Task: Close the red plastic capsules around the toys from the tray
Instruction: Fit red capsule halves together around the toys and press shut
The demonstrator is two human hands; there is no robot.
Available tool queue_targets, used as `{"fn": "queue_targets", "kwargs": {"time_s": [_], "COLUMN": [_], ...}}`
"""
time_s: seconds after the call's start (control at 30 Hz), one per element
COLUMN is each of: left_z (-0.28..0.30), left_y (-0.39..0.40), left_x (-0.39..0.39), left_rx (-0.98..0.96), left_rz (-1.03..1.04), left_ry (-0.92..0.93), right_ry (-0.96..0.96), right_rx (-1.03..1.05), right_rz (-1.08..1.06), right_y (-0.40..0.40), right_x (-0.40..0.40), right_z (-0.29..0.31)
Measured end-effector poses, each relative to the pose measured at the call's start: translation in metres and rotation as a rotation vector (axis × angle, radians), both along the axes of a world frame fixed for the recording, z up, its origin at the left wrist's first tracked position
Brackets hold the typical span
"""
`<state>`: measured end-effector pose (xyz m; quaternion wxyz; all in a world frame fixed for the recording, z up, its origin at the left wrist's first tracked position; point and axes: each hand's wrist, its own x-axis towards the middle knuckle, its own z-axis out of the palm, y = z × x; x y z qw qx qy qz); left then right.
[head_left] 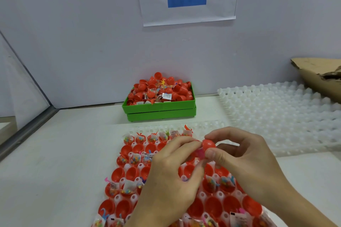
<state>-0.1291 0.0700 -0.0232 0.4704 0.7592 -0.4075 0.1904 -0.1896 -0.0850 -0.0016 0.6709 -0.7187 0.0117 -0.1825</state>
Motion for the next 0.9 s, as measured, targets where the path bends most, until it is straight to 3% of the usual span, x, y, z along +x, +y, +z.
{"fn": "queue_targets", "kwargs": {"time_s": [0.27,0.67,0.9], "left_z": [0.0002,0.0032,0.0031], "left_y": [-0.0020,-0.0014,0.0018], "left_x": [0.0001,-0.0031,-0.0044], "left_rx": [-0.157,-0.142,-0.182], "left_rz": [-0.072,0.147,-0.039], "left_ry": [0.219,0.083,0.301], "right_ry": [-0.010,0.020,0.012], "right_rx": [0.021,0.008,0.007], "right_rz": [0.024,0.013,-0.036], "right_y": [-0.0023,0.0067,0.0030], "right_x": [-0.0025,-0.0019,-0.0012], "right_z": [0.0020,-0.0005,-0.0023]}}
